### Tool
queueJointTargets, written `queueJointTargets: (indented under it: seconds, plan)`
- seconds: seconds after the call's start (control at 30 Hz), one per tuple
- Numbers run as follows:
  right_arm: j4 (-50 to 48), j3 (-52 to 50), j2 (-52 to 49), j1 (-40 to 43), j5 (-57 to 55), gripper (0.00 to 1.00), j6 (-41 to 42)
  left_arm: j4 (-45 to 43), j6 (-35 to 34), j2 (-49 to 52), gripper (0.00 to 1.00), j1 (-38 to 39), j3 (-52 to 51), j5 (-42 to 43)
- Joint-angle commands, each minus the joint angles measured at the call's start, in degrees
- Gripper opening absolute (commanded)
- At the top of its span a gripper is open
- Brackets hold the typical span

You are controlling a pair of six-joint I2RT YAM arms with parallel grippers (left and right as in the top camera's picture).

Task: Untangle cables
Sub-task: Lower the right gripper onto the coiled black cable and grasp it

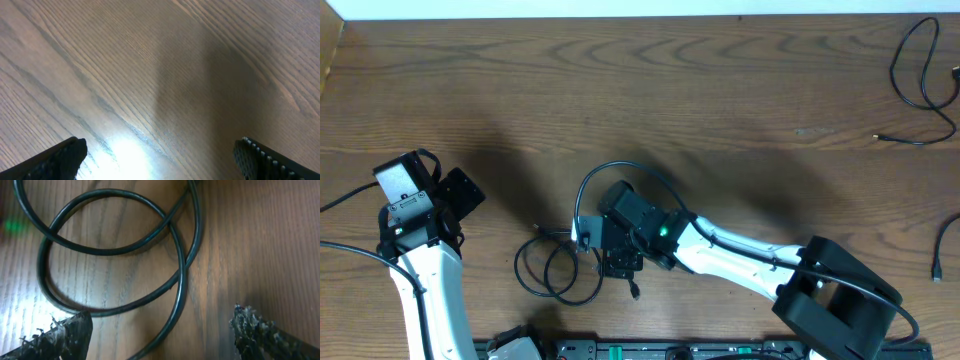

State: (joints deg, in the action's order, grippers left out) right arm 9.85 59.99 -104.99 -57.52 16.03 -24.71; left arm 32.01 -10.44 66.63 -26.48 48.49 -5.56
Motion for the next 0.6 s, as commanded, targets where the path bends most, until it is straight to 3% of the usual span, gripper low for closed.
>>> queueJointTargets:
  seconds: [0.0,0.57]
  plan:
    - [-2.9,-2.3,-0.1,-0.6,-0.7,0.86,-0.2,0.2,0.7,-0.4,0.98,-0.1,0.5,-1.1]
    - [-18.7,-3.3,-8.3,-0.9,-1.5,0.88,5.5,0.2,0.7,-0.4,0.98,-0.1,0.5,-1.1]
